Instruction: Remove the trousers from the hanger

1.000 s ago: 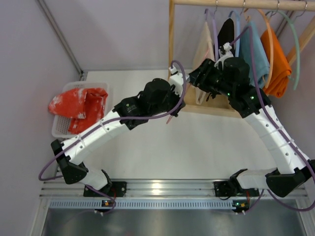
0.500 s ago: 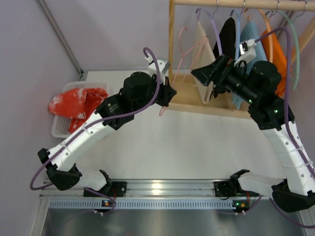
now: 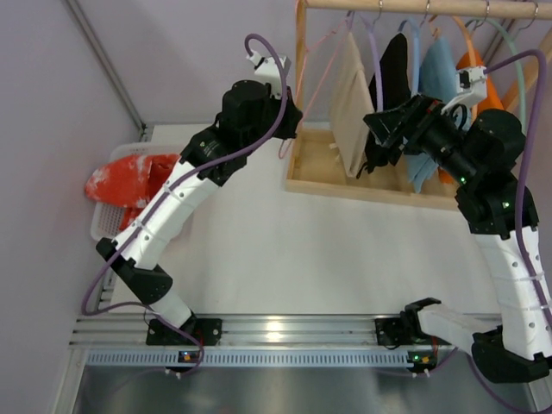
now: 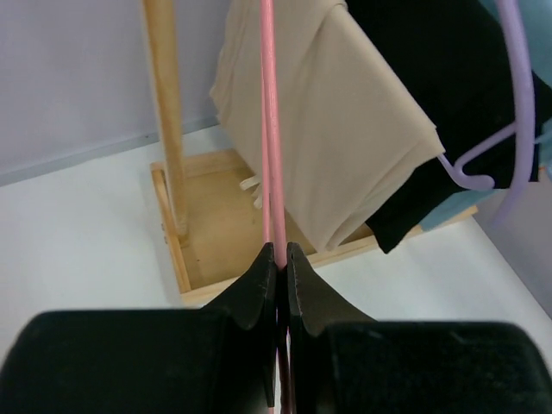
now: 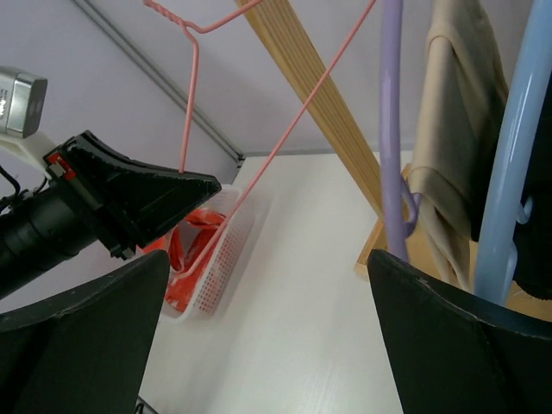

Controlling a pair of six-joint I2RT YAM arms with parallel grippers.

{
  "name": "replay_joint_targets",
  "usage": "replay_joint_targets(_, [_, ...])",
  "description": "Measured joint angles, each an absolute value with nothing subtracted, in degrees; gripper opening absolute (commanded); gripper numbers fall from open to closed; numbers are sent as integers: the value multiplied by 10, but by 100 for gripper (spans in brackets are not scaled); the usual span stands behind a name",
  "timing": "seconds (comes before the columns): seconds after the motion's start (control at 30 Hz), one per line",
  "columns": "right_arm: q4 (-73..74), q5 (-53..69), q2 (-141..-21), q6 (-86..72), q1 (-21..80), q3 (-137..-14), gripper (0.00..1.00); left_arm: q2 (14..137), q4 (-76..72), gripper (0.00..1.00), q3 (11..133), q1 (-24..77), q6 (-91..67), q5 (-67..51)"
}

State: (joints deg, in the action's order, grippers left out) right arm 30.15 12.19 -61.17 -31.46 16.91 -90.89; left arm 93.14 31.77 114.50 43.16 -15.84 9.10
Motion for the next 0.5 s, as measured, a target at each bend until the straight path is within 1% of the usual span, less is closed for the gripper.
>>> replay_joint_targets(0.17, [308, 130, -602, -309, 149, -909, 99, 936, 319, 0, 1146, 403, -159, 93])
replay_joint_targets(0.37, [314, 142, -594, -305, 129, -909, 99, 912, 321, 0, 1125, 401, -145, 96])
replay_joint_targets(0.5, [314, 150, -594, -306, 125, -908, 99, 934, 326, 0, 1167, 402, -131, 95])
